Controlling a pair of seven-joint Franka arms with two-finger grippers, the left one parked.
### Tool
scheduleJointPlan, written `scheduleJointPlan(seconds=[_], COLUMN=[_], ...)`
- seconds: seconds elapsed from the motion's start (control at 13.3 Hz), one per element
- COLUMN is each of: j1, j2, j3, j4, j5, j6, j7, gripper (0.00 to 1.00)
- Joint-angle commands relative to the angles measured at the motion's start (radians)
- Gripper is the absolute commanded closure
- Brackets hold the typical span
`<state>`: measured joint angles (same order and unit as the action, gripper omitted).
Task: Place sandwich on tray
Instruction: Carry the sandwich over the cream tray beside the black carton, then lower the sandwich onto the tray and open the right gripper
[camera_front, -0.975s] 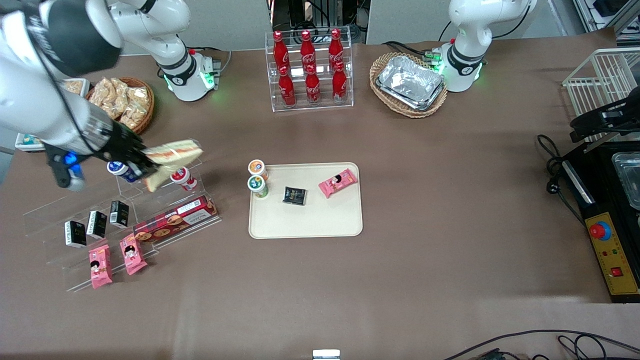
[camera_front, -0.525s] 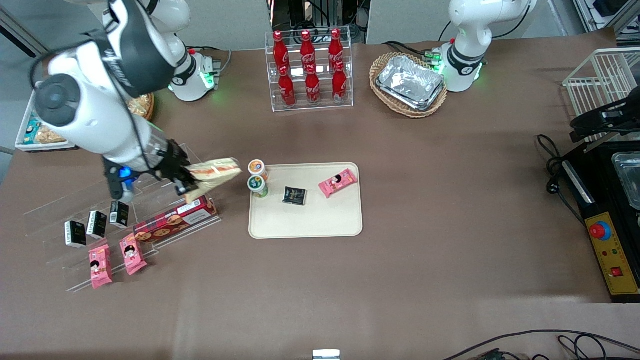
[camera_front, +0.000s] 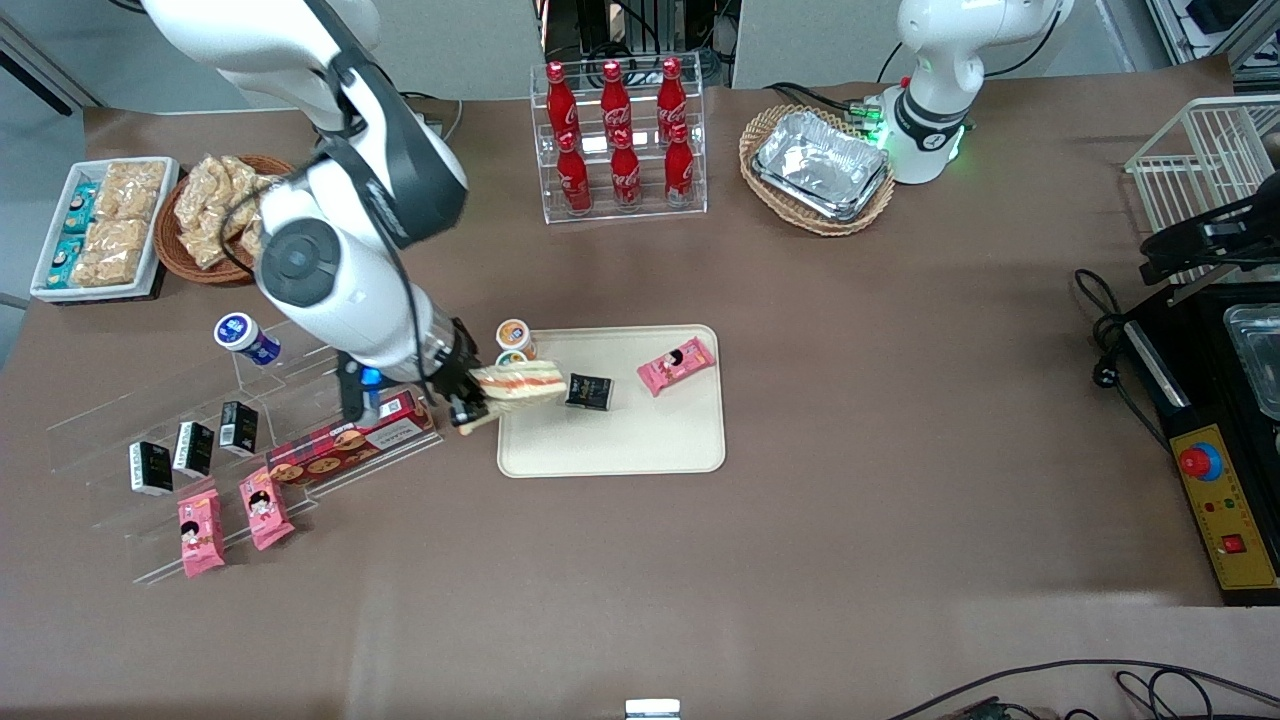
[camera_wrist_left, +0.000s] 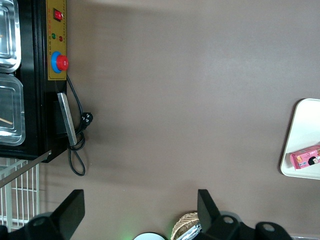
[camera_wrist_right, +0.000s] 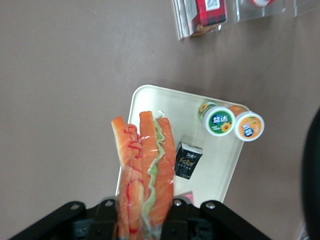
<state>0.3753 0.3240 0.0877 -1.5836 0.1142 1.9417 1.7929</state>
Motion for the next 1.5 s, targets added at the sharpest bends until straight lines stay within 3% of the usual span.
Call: scheduleJointPlan(seconds=[0.0,1.2,1.43], j1=[0.028,0.148,0.16], j2=[0.078,0.337,0.363], j3=[-0.002,-0.009,-0.014], j4=[0.017,0.019,0.027], j5=[0.012,-0.048,-0.094], j6=[0.084,0.341,0.365], j7=[0.039,0.235,0.241], gripper=[1.0,1.0,1.0])
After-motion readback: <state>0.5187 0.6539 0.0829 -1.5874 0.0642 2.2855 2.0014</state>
